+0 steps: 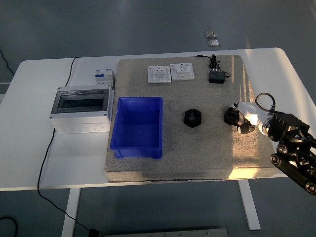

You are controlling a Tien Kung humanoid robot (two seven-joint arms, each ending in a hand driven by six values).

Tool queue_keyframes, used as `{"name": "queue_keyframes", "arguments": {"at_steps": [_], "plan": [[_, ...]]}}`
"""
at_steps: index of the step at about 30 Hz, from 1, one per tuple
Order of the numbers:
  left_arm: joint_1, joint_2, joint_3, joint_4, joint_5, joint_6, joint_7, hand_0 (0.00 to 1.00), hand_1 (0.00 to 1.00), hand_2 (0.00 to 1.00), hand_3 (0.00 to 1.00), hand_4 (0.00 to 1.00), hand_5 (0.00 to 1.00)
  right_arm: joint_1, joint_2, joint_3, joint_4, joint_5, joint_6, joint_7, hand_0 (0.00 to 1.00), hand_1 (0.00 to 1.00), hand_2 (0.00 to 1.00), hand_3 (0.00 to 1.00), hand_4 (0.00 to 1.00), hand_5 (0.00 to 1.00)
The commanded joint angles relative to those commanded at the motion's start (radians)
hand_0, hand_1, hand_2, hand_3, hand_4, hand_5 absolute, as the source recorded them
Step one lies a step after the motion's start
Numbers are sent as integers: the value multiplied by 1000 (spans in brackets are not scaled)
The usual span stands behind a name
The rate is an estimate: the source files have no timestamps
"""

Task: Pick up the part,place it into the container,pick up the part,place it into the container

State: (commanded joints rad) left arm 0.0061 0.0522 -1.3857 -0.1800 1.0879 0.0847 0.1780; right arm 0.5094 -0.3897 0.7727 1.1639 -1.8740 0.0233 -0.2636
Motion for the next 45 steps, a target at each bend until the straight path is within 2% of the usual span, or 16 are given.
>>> {"name": "queue_keyframes", "arguments": {"at_steps": [12,17,22,24,30,31,32,36,37,42,43,45], "plan": [[0,-2,1,0,-4,1,-2,738,727,753,815,835,805,4,7,-47,-17,243,-113,96,546,367,517,556,238,2],[0,-2,-1,0,3,1,-2,738,727,753,814,834,803,51,43,-102,43,338,-170,188,544,366,516,555,243,2],[-1,-1,-3,0,7,2,-2,738,727,753,814,833,802,103,84,-142,102,320,-185,241,542,358,523,557,244,2],[-1,0,-2,0,6,2,-2,738,727,753,814,833,802,130,101,-160,122,284,-182,252,542,358,523,557,244,2],[-2,1,-2,0,5,3,-2,738,727,752,814,833,803,218,137,-238,149,144,-121,253,541,364,519,558,246,2],[-3,1,-3,0,5,3,-2,737,727,752,814,832,803,235,144,-251,149,119,-109,253,589,380,543,565,240,2],[-3,1,-4,0,6,3,-1,737,727,752,814,832,803,250,150,-262,147,97,-99,252,589,380,543,565,240,2],[-5,2,-7,0,12,1,1,737,727,752,814,832,803,306,180,-314,125,8,-60,245,589,380,543,565,240,2],[-6,3,-9,0,14,1,2,737,727,752,814,832,803,320,189,-330,115,-18,-51,244,617,413,590,579,231,2],[-6,5,-12,0,16,1,2,737,727,752,814,832,803,360,226,-384,80,-111,-24,237,617,413,590,579,231,2],[-6,5,-13,0,18,1,2,736,727,752,814,832,803,366,233,-395,72,-127,-17,231,644,468,643,657,224,2],[-7,5,-15,0,20,1,1,736,727,752,814,832,803,376,245,-414,57,-156,1,215,644,468,643,657,224,2]]}}
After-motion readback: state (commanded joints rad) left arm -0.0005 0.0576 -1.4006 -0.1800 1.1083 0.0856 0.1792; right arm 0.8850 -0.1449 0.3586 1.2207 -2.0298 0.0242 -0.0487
